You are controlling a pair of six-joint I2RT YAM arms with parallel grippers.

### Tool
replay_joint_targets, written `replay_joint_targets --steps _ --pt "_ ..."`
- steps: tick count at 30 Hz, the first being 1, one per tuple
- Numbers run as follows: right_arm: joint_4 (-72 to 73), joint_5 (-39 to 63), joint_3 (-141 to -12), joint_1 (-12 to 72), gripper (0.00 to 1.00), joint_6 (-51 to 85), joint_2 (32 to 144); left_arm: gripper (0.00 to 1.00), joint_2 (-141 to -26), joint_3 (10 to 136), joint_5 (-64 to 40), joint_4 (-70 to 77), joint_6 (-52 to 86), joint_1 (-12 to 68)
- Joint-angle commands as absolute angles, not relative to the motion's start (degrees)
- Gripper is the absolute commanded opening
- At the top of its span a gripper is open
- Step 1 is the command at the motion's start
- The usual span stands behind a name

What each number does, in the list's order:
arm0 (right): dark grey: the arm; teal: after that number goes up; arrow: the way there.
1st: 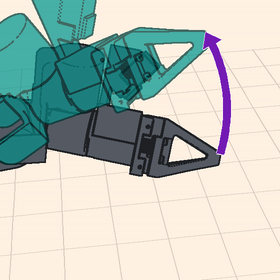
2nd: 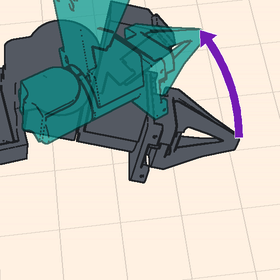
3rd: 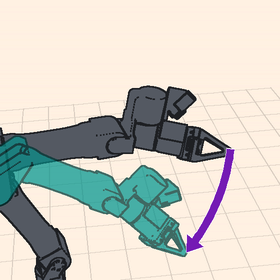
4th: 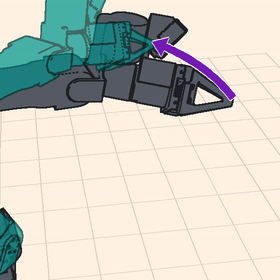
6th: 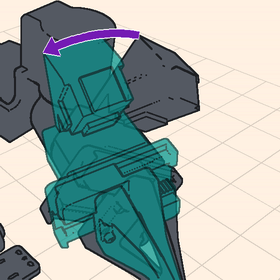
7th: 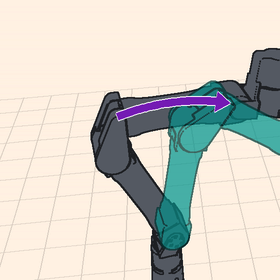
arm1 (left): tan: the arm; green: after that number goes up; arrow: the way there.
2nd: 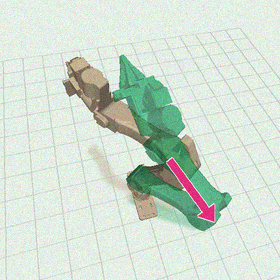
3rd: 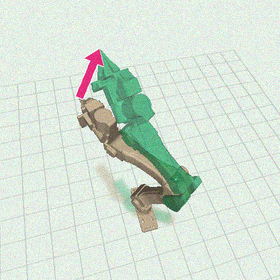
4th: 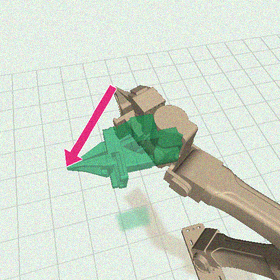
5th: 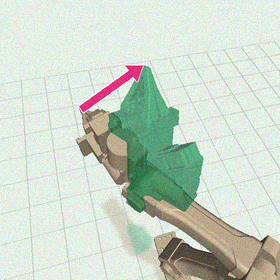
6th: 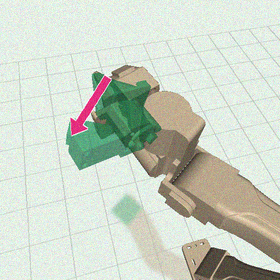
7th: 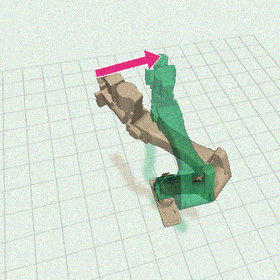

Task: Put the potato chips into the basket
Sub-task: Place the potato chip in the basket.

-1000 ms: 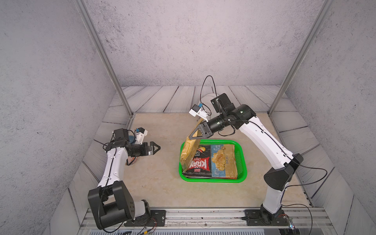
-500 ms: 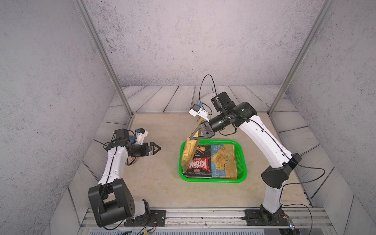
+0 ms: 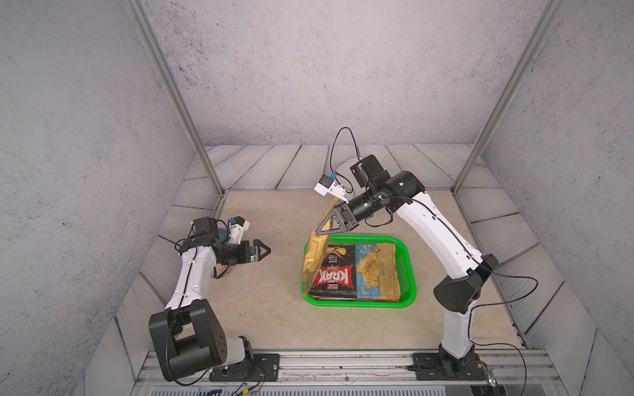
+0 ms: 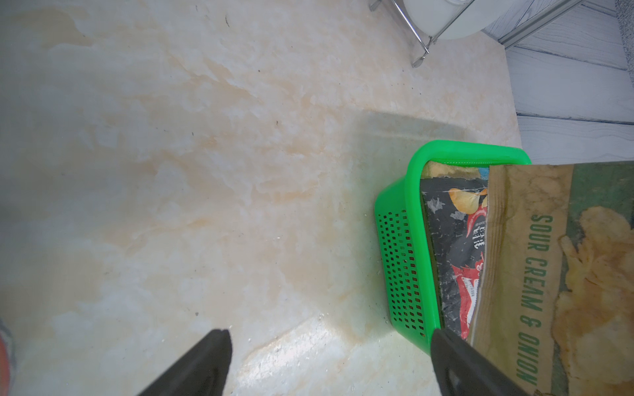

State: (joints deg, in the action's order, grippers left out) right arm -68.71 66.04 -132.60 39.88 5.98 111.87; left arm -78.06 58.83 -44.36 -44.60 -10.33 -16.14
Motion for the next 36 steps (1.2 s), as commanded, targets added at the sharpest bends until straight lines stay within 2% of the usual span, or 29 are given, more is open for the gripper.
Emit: replay_joint_targets --steps 1,6,19,26,29,34,36 --pt "-66.80 69.77 -133.74 39.68 0.00 5.93 113.52 0.97 -78.32 59.41 -44.47 -45.47 -11.17 -16.79" --pt "-68.35 68.22 -132.03 39.47 0.00 4.19 113.41 0.97 -78.50 59.50 -44.57 -45.52 -11.15 -16.79" --pt "-73.55 51.23 -121.55 37.23 0.00 0.27 105.62 0.97 -78.61 59.68 -44.73 -45.48 -10.83 -16.79" --pt "-78.11 39.94 -116.46 35.33 0.00 -0.08 101.49 0.97 -78.68 59.68 -45.13 -45.51 -10.77 -16.74" --pt "-76.99 31.49 -111.53 35.15 0.00 1.59 98.47 0.97 -78.74 59.68 -45.52 -45.45 -10.79 -16.79" --pt "-74.89 22.97 -103.95 34.07 0.00 3.41 93.87 0.97 -78.93 59.77 -45.70 -45.47 -10.67 -16.79" --pt "-73.57 17.71 -100.84 33.61 0.05 4.78 91.73 0.97 -78.88 59.70 -45.79 -45.62 -10.73 -16.79"
